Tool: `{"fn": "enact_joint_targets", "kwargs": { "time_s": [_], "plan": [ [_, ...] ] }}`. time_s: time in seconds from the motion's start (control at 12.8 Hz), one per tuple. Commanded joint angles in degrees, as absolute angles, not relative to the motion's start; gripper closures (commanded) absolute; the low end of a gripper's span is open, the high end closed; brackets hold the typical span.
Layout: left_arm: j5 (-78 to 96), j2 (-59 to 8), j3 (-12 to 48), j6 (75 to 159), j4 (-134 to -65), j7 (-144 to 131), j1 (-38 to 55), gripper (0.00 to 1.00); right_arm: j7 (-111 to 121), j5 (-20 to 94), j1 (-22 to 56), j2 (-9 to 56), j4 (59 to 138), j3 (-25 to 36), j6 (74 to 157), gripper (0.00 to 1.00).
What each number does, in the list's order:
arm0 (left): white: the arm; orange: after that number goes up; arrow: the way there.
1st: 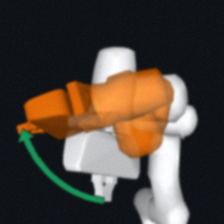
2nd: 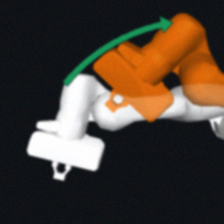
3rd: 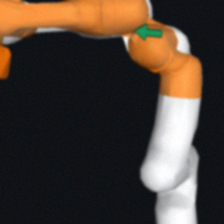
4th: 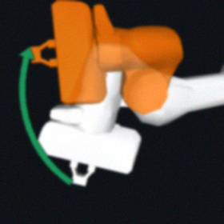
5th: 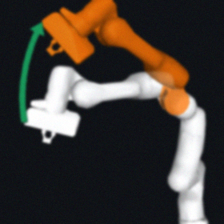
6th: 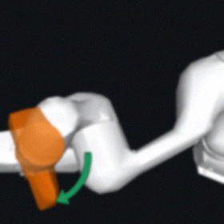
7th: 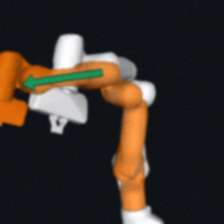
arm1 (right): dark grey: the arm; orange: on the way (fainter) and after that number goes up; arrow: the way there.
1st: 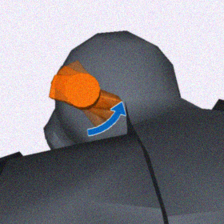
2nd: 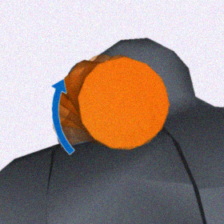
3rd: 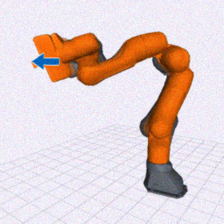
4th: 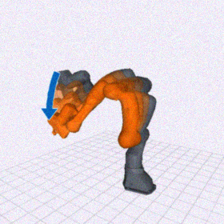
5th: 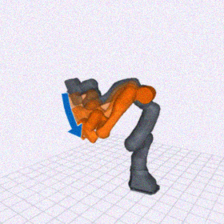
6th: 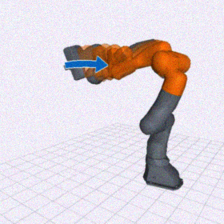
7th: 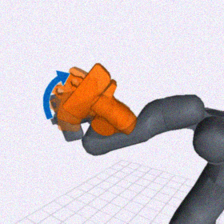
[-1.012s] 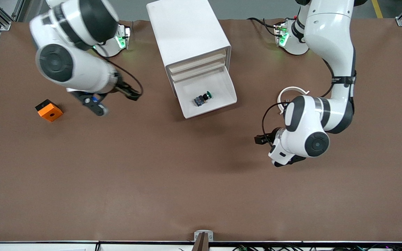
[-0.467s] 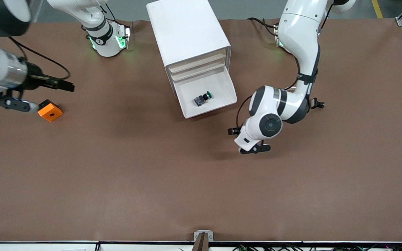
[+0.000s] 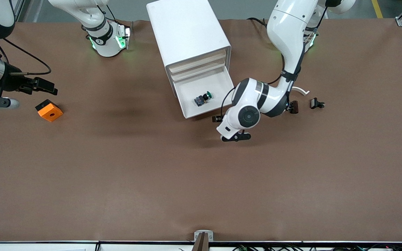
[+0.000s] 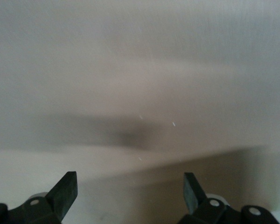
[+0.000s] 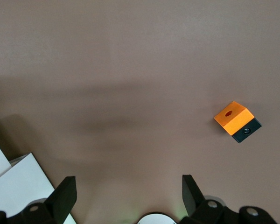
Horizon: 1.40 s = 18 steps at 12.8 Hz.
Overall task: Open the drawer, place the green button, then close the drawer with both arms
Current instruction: 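Push the drawer closed with the left gripper while the right gripper withdraws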
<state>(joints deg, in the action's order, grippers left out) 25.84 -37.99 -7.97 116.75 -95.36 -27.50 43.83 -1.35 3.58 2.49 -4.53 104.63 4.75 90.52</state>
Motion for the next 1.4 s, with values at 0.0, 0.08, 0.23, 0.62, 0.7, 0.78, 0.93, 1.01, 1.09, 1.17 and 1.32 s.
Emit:
{"fn": "enact_joint_targets", "kwargs": {
  "time_s": [0.0,0.08,0.23,0.62,0.7,0.78,0.93,1.01,1.09,1.17,1.32],
  "plan": [
    [26.46,-36.74,-7.91,117.33,-97.03,-31.71,46.57,0.0,-0.35,2.55,1.41,-8.96,106.79,3.69,91.5,0.0],
    [26.46,-36.48,-7.82,117.25,-97.38,-33.21,47.45,0.0,-0.35,2.55,1.15,-8.88,105.83,3.95,91.32,0.0],
    [26.46,-35.51,-7.82,117.16,-98.7,-34.45,49.12,0.0,-0.35,2.55,0.97,-8.7,104.07,4.04,90.53,0.0],
    [26.46,-35.07,-7.73,117.16,-100.63,-39.98,55.53,0.0,-0.53,-0.7,1.32,-8.79,100.73,3.51,88.95,0.0],
    [26.46,-35.16,-7.73,117.16,-100.72,-40.95,56.5,0.0,-0.53,-0.7,1.23,-8.79,100.46,3.6,89.03,0.0],
    [26.46,-35.24,-7.73,117.16,-100.72,-42.09,57.47,0.0,-0.53,-0.7,1.23,-8.7,100.02,3.6,89.03,0.0],
    [26.46,-35.16,-7.73,117.16,-100.64,-44.46,59.41,0.0,-0.53,-0.7,1.23,-8.61,99.76,3.6,89.12,0.0],
    [26.46,-35.24,-7.73,117.16,-100.72,-45.43,60.46,0.0,-0.53,-0.7,1.23,-8.61,99.67,3.6,89.21,0.0],
    [26.46,-35.51,-7.73,117.16,-100.81,-46.4,61.43,0.0,-0.53,-0.7,1.14,-8.61,99.06,3.69,89.21,0.0],
    [26.46,-35.68,-7.73,117.25,-100.72,-47.1,62.13,0.0,-0.53,-0.7,1.06,-8.61,98.7,3.87,89.12,0.0],
    [26.28,-35.95,-7.82,117.42,-100.64,-47.72,62.67,0.0,-0.44,-0.79,1.05,-8.61,98.61,3.87,89.12,0.0]
  ]
}}
